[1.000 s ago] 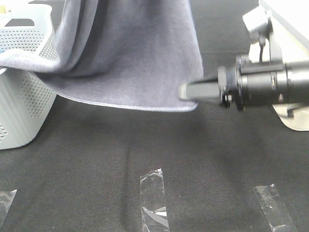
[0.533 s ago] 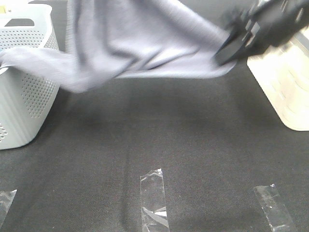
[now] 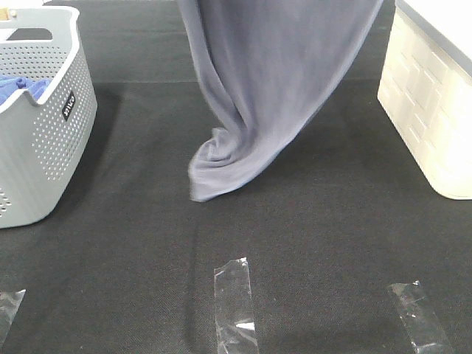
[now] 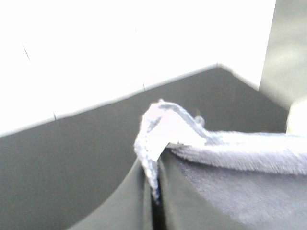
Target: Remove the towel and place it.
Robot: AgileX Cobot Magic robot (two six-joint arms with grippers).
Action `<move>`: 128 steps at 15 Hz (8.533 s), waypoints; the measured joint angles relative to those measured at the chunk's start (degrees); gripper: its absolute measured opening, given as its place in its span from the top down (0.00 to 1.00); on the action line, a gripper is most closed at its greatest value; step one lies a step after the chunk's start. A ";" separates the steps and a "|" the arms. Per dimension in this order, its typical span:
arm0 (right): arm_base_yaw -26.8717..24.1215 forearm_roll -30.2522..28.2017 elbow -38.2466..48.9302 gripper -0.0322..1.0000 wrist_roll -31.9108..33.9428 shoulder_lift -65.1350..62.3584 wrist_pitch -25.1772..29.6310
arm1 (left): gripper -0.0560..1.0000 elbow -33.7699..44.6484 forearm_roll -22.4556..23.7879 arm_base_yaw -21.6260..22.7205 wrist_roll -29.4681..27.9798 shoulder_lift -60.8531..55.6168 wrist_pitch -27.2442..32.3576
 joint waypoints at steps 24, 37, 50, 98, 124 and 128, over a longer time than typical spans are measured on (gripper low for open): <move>0.29 -2.52 -13.64 0.97 -6.53 22.80 -38.04 | 0.95 -0.97 11.97 11.75 -6.70 18.91 -42.63; 0.86 -2.46 -22.52 0.97 -9.57 27.79 -12.78 | 0.95 -2.86 5.73 10.26 -5.90 21.26 -14.61; 0.17 -2.01 -5.67 0.97 -1.55 20.51 12.89 | 0.95 4.87 -8.31 4.70 -1.60 15.70 25.61; 0.17 13.58 70.93 0.35 -1.55 -33.46 7.73 | 0.32 86.69 -17.42 -20.40 -27.96 -25.73 13.01; 0.17 8.88 4.76 0.54 -5.84 38.96 -8.65 | 0.32 17.07 -11.12 8.08 -8.82 25.50 9.68; 0.17 7.16 -0.80 0.54 -5.84 46.47 -10.37 | 0.32 16.96 -11.12 8.42 -7.39 25.73 9.80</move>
